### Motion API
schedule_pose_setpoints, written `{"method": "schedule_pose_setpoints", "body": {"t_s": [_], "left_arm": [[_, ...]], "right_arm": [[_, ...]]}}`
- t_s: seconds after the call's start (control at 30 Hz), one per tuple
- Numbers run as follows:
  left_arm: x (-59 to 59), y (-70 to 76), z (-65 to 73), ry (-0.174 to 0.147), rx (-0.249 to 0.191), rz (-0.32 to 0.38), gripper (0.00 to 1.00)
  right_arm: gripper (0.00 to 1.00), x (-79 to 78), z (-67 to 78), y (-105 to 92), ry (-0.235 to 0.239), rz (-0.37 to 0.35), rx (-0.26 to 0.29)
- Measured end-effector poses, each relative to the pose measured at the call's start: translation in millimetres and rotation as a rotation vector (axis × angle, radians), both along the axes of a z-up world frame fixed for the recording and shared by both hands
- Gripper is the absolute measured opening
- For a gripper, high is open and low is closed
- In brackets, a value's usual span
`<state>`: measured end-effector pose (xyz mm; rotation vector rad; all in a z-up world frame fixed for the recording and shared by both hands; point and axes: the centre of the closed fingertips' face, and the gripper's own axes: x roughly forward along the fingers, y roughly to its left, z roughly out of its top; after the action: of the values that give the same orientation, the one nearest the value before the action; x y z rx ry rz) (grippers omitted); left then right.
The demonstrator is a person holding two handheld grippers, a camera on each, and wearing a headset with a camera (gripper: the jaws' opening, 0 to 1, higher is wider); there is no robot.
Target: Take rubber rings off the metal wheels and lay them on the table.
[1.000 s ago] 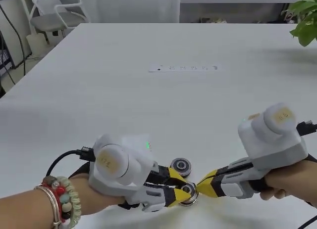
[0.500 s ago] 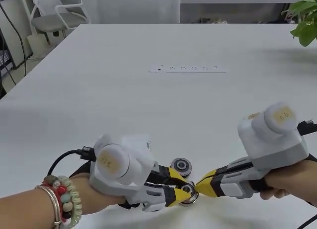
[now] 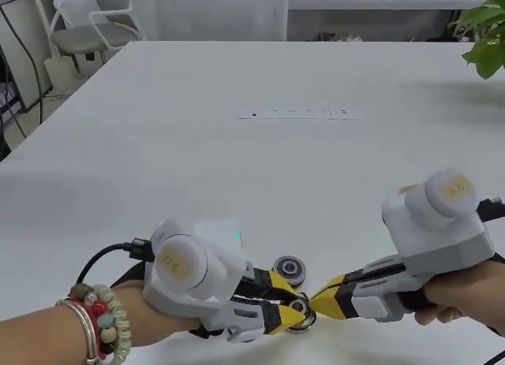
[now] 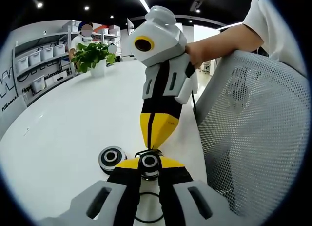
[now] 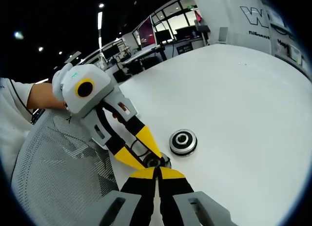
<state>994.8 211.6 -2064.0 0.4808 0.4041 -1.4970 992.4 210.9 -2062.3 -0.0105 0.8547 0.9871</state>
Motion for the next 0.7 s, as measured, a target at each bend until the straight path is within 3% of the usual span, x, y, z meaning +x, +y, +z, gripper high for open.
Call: {"method": "schedule_pose_setpoints", "body": {"t_s": [0.23, 0.33, 0.4, 0.57, 0.7], "left_arm": [[-0.1, -0.2, -0.1, -0.004, 0.004, -0.002, 0.08], [-0.3, -0.2, 0.0, -0.004, 0.005, -0.002, 0.08], [-0.3, -0.2, 0.2, -0.004, 0.006, 0.000, 0.08], [-0.8, -0.5, 0.3, -0.019, 0.009, -0.002, 0.08], [-0.2, -0.3, 0.5, -0.010, 0.007, 0.008, 0.08]], "right_arm": [[0.00, -0.2, 2.8, 2.2, 0.000, 0.002, 0.023], [0.00, 1.4, 11.9, 7.3, -0.014, 0.001, 0.071], [0.00, 4.2, 6.9, 1.3, -0.023, -0.007, 0.024], [0.00, 3.5, 1.9, -2.9, -0.006, -0.017, 0.019], [0.00, 3.2, -0.4, -1.8, -0.004, -0.016, 0.003]]}}
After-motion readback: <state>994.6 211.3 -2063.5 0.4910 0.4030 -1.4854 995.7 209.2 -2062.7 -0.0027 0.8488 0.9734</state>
